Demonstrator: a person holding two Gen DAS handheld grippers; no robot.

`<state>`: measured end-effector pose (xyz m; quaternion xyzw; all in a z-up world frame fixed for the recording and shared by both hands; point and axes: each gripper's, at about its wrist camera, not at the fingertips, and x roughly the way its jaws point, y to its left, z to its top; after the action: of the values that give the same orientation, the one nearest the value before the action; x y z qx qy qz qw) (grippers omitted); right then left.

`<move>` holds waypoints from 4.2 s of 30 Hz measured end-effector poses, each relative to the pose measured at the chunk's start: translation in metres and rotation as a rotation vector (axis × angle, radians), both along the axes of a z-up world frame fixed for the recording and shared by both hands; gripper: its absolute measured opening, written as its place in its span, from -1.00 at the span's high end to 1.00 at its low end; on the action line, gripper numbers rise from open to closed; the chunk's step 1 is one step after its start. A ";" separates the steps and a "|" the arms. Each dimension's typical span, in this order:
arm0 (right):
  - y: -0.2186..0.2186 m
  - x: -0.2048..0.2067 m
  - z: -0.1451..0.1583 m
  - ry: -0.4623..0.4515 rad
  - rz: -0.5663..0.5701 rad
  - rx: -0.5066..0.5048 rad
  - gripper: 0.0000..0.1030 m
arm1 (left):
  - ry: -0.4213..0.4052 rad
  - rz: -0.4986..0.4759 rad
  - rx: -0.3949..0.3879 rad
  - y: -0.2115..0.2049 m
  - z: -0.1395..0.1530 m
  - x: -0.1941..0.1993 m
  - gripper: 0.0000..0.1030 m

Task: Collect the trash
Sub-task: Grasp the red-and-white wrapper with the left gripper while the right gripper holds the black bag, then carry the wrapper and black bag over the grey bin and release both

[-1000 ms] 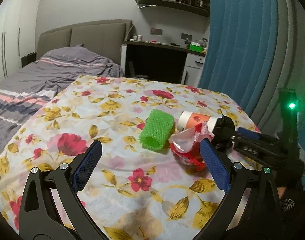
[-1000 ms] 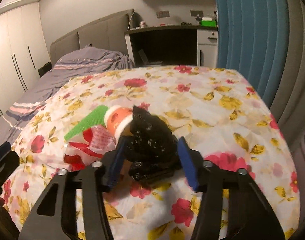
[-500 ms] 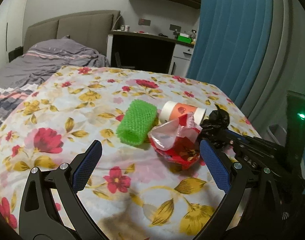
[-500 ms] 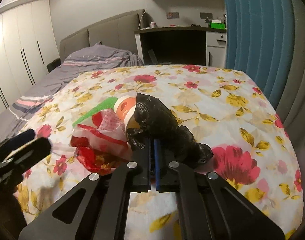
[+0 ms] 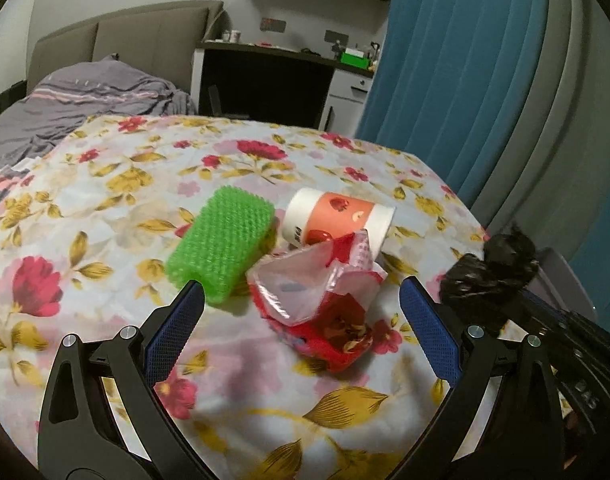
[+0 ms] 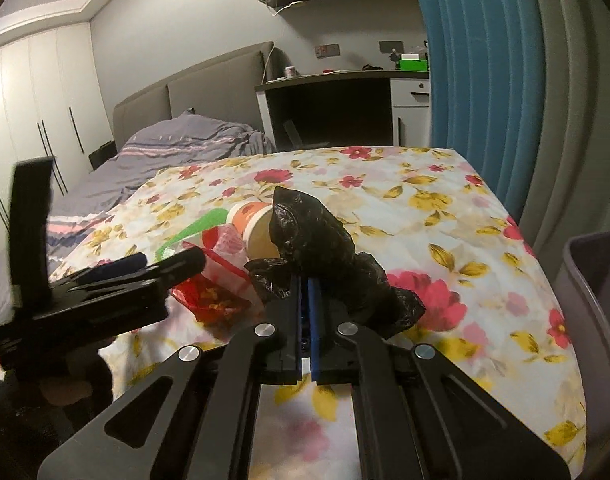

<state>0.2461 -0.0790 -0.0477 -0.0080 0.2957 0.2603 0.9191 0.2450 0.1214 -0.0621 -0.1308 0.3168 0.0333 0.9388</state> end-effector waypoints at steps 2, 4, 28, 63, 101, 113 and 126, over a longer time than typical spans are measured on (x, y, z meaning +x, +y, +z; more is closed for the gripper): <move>-0.005 -0.001 0.000 -0.001 -0.007 0.005 0.93 | 0.014 -0.005 -0.008 -0.002 -0.003 0.004 -0.75; -0.008 -0.002 -0.001 -0.002 -0.011 0.009 0.93 | 0.029 -0.009 -0.014 -0.003 -0.007 0.006 -0.64; -0.012 -0.008 -0.001 0.002 -0.007 0.021 0.93 | 0.010 -0.052 -0.034 0.001 -0.002 -0.016 0.09; -0.103 -0.095 0.045 -0.099 -0.117 0.048 0.93 | -0.154 -0.182 0.034 -0.088 0.071 -0.113 0.12; -0.273 -0.024 0.029 -0.085 -0.523 0.084 0.93 | -0.127 -0.591 -0.020 -0.316 0.062 0.026 0.12; -0.280 -0.020 0.021 -0.061 -0.540 0.085 0.93 | -0.085 -0.615 -0.041 -0.338 0.051 0.049 0.12; -0.281 -0.010 0.018 -0.032 -0.544 0.080 0.93 | -0.050 -0.617 -0.091 -0.340 0.044 0.067 0.11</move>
<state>0.2365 -0.3599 -0.0292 0.1036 0.2618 0.0151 0.9594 0.3115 -0.2183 -0.0180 -0.0710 0.3197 -0.2706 0.9053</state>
